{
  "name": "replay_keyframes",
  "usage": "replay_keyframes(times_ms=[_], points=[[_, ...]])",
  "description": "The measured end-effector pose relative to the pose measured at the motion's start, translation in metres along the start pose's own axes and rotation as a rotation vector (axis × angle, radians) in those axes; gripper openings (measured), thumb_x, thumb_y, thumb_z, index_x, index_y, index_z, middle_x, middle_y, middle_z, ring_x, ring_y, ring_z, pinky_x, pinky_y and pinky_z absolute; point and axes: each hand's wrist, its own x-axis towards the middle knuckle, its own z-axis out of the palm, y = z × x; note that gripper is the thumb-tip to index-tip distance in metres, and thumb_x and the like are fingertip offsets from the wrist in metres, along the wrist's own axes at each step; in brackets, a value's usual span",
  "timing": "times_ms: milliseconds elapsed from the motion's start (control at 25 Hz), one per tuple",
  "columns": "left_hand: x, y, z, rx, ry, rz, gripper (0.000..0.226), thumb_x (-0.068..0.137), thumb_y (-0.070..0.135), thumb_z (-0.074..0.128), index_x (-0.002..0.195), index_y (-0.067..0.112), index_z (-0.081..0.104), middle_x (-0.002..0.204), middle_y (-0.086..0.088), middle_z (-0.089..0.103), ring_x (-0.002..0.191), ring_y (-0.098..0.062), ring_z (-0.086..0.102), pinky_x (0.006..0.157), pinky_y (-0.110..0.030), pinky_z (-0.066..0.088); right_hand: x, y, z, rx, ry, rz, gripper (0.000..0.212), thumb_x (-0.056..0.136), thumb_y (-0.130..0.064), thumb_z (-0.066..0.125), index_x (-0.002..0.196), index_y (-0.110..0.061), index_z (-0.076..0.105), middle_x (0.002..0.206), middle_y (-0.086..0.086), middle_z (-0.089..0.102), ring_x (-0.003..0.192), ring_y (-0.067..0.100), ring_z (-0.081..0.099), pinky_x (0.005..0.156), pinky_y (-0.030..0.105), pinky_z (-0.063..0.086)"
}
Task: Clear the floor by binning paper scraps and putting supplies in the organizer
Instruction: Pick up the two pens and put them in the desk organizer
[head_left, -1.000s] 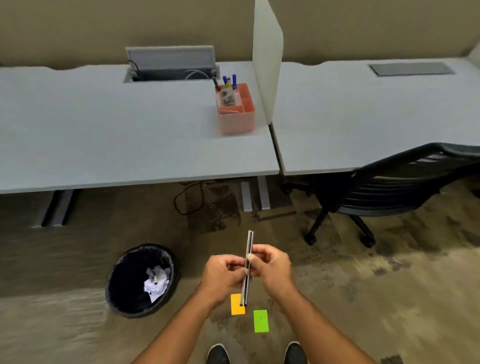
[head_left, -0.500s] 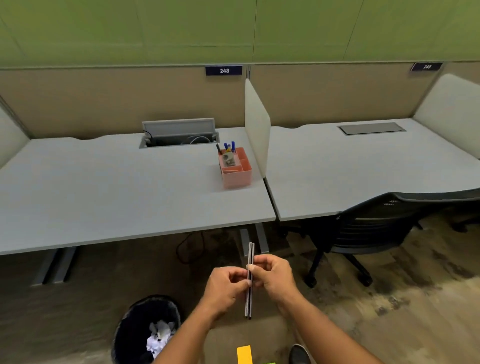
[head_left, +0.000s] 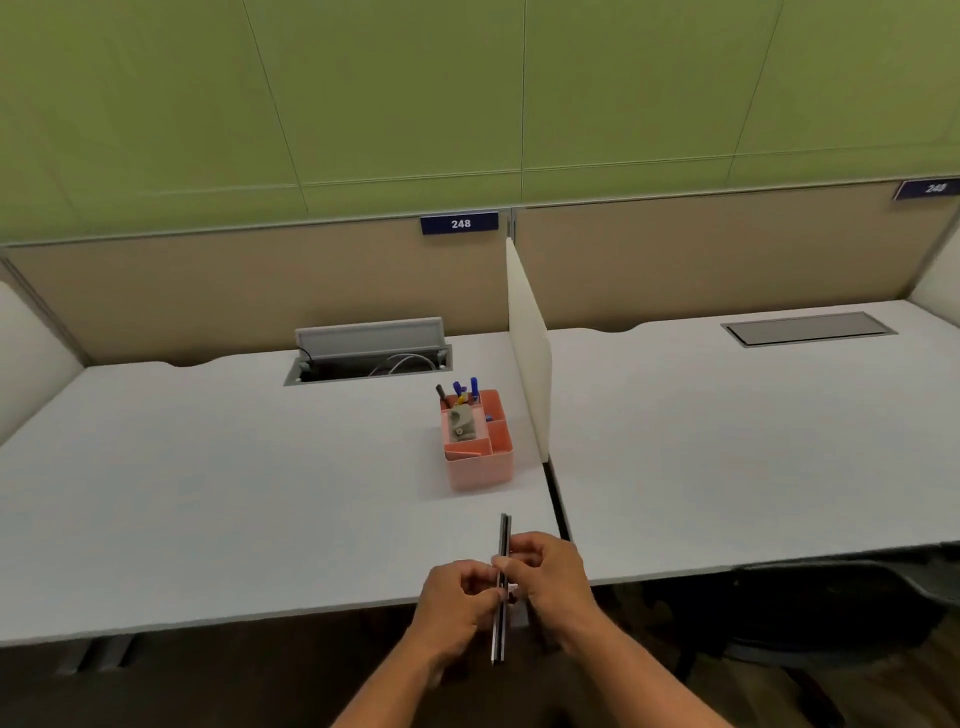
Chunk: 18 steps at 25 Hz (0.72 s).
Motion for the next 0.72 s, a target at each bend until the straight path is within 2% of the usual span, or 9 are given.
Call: replay_keyframes(times_ms=[120,200,320,400,520,640,720], points=[[0.055,0.029,0.003,-0.03,0.047,-0.034,0.016,0.092,0.009,0.073,0.095,0.023,0.08,0.094,0.001,0.082,0.089,-0.019,0.081,0.084,-0.039,0.066,0.061,-0.019,-0.015,-0.039,-0.032,-0.032,0.016,0.087,-0.024,0.079,0.095,-0.036,0.072,0.09,-0.01,0.079,0.085,0.006,0.076,0.075,0.028,0.065],[0.088,0.047,0.006,-0.002,0.072,-0.03,0.015,0.093,0.012,0.074,0.096,0.025,0.08,0.094,0.002,0.082,0.086,-0.017,0.081,0.079,-0.031,0.065,0.102,-0.03,-0.027,-0.075,-0.061,-0.076,0.012,0.088,-0.022,0.077,0.097,-0.031,0.076,0.089,-0.01,0.079,0.083,0.007,0.076,0.075,0.028,0.065],[0.129,0.072,0.006,0.082,0.141,-0.017,0.016,0.094,0.017,0.073,0.101,0.03,0.08,0.095,0.009,0.081,0.086,-0.014,0.079,0.077,-0.026,0.065,0.151,-0.05,-0.036,-0.125,-0.097,-0.129,0.017,0.091,-0.019,0.075,0.096,-0.035,0.077,0.089,-0.018,0.078,0.084,0.002,0.075,0.069,0.015,0.06],[0.151,0.087,0.001,0.094,0.16,0.024,0.019,0.094,0.015,0.073,0.106,0.029,0.079,0.101,0.009,0.079,0.088,-0.014,0.078,0.08,-0.029,0.066,0.177,-0.065,-0.036,-0.129,-0.101,-0.171,0.023,0.091,-0.017,0.074,0.091,-0.04,0.075,0.087,-0.023,0.077,0.083,0.0,0.075,0.064,0.009,0.056],[0.191,0.11,-0.016,0.107,0.193,0.059,0.027,0.093,0.012,0.074,0.116,0.023,0.078,0.117,0.005,0.076,0.096,-0.017,0.075,0.086,-0.035,0.066,0.218,-0.085,-0.033,-0.127,-0.08,-0.213,0.028,0.091,-0.014,0.073,0.087,-0.042,0.073,0.085,-0.026,0.076,0.082,-0.003,0.074,0.062,0.007,0.055],[0.226,0.123,-0.035,0.169,0.228,0.088,0.027,0.093,0.013,0.075,0.119,0.017,0.077,0.114,-0.001,0.079,0.098,-0.015,0.074,0.096,-0.037,0.062,0.252,-0.1,-0.027,-0.173,0.013,-0.221,0.018,0.091,-0.017,0.074,0.091,-0.035,0.073,0.082,-0.014,0.077,0.079,0.002,0.074,0.064,0.012,0.058],[0.246,0.126,-0.048,0.195,0.247,0.11,0.029,0.093,0.014,0.075,0.121,0.015,0.076,0.117,-0.003,0.078,0.102,-0.016,0.073,0.099,-0.036,0.061,0.272,-0.107,-0.022,-0.178,0.079,-0.205,0.011,0.092,-0.018,0.074,0.098,-0.028,0.073,0.086,-0.013,0.076,0.077,0.003,0.074,0.065,0.012,0.057]])
